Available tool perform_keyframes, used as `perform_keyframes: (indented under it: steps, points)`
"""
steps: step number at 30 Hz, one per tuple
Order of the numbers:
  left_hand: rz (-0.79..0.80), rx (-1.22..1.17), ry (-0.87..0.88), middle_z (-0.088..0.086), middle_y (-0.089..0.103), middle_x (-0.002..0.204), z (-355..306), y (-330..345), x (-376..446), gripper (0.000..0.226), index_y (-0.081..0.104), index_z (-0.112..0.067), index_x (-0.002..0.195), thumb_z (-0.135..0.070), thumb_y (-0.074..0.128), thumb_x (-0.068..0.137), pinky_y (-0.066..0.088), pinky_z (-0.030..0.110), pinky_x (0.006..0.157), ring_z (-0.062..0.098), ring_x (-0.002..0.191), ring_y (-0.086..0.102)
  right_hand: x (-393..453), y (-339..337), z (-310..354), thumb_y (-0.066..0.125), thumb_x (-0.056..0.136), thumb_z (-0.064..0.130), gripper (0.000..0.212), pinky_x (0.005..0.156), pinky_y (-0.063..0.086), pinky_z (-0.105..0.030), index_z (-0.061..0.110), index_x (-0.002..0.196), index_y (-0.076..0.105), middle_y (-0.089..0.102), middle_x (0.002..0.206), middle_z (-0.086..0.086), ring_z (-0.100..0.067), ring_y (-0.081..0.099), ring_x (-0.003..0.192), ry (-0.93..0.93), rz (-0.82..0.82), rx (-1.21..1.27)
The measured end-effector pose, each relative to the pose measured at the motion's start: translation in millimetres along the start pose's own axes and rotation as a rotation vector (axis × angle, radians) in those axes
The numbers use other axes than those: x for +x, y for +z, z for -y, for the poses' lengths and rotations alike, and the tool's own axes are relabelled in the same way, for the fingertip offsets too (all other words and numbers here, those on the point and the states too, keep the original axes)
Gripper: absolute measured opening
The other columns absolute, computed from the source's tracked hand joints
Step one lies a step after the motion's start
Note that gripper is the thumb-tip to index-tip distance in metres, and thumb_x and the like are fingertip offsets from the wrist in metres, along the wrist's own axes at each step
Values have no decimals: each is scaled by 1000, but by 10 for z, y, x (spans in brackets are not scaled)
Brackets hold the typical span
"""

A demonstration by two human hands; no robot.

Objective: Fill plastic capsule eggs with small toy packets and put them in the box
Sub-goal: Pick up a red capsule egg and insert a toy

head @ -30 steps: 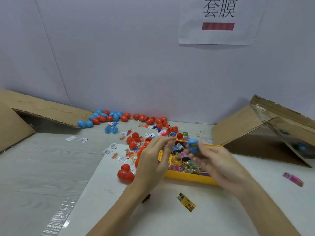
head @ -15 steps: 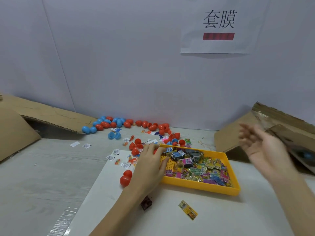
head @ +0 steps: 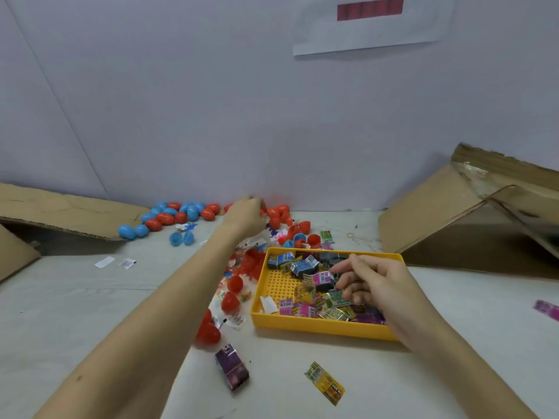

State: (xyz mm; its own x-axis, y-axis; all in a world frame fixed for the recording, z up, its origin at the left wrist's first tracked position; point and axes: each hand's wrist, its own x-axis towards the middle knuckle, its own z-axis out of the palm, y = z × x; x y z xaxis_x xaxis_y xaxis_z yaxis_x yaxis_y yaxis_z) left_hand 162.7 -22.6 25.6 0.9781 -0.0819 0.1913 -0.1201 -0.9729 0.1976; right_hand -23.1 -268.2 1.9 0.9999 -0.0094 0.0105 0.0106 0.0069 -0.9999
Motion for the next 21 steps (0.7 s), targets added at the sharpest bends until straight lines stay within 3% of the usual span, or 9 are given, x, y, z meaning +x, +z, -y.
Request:
perform_keyframes:
  steps: [4, 8, 12, 15, 18, 21]
  points:
    - [0, 163, 9, 9, 62, 127, 54, 219, 220, 37, 58, -16, 128, -25, 66, 94, 44, 41, 98, 30, 115, 57, 41, -22, -50, 50, 108, 22, 36, 54, 52, -19, 4, 94, 78, 74, 76, -13, -16, 67, 64, -12, 12, 13]
    - [-119, 122, -1, 10, 66, 121, 122, 376, 254, 31, 58, -13, 120, -11, 67, 91, 48, 41, 93, 30, 108, 60, 70, -21, -78, 50, 108, 22, 36, 54, 52, -20, 7, 92, 79, 74, 75, -12, -16, 67, 64, -17, 28, 9]
    - [-140, -133, -15, 14, 65, 122, 41, 271, 109, 30, 65, -6, 123, -3, 62, 93, 53, 41, 96, 30, 110, 60, 77, -28, -73, 50, 108, 21, 35, 55, 52, -20, 6, 94, 79, 74, 76, -13, -17, 67, 65, -5, 30, 10]
    - [-122, -295, 91, 14, 63, 122, -170, 37, -224, 38, 66, -8, 128, 4, 62, 93, 53, 36, 100, 26, 110, 61, 59, -36, -56, 51, 108, 17, 31, 57, 53, -21, 5, 99, 78, 75, 79, -13, -19, 69, 68, -7, 20, 14]
    - [-100, -430, 218, 4, 59, 116, -409, -174, -767, 34, 69, -17, 127, -7, 67, 94, 54, 24, 91, 15, 96, 62, 11, -17, -19, 56, 105, 10, 20, 63, 57, -23, 11, 110, 76, 78, 92, -8, -20, 75, 81, -89, 11, -1]
    - [-85, -553, 288, -5, 57, 111, -599, -244, -1362, 30, 72, -28, 121, -23, 75, 91, 50, 20, 88, 8, 96, 59, -61, 18, 28, 62, 102, 10, 23, 71, 60, -25, 18, 120, 74, 79, 107, -1, -17, 77, 95, -192, 73, -31]
